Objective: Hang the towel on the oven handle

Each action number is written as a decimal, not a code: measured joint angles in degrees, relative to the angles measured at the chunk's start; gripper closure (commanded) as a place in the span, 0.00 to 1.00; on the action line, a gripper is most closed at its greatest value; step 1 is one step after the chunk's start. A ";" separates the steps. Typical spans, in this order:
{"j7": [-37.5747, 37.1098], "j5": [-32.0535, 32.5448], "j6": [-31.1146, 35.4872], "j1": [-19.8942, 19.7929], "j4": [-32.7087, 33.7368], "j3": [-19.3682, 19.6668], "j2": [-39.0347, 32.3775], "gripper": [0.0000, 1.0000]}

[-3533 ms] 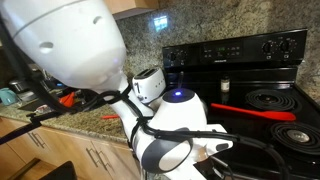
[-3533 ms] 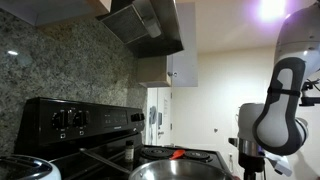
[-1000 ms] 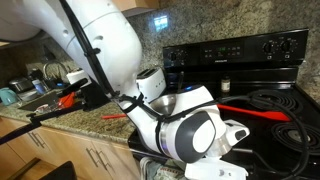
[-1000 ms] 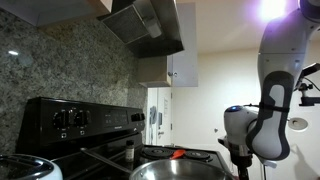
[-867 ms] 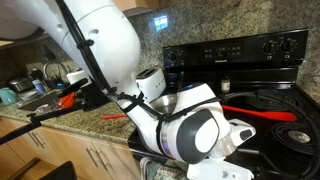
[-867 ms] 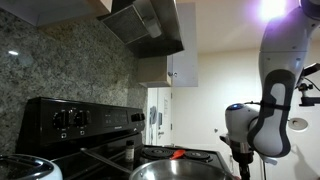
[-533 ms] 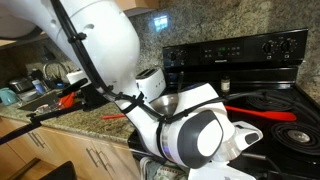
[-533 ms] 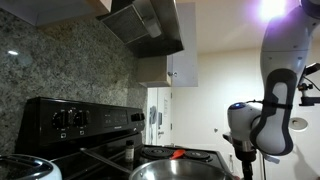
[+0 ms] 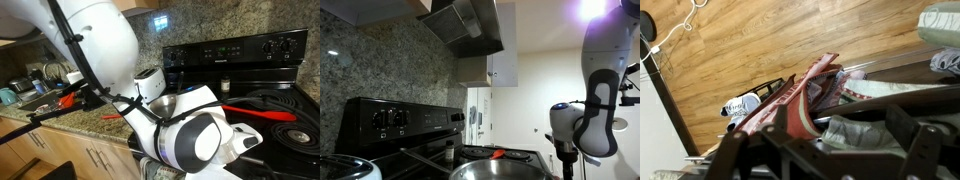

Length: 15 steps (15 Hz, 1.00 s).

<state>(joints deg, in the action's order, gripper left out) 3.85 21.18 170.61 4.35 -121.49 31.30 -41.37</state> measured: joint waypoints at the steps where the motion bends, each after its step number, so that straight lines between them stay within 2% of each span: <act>1: -0.96 -0.02 0.89 0.17 -0.13 0.23 -0.05 0.00; 7: -3.43 -0.75 5.14 2.32 -0.48 2.76 -1.77 0.00; 15: -3.23 -3.41 8.10 2.95 -0.18 2.20 -5.16 0.00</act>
<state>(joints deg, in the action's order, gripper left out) 0.62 17.76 178.71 7.30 -121.67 33.51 -46.53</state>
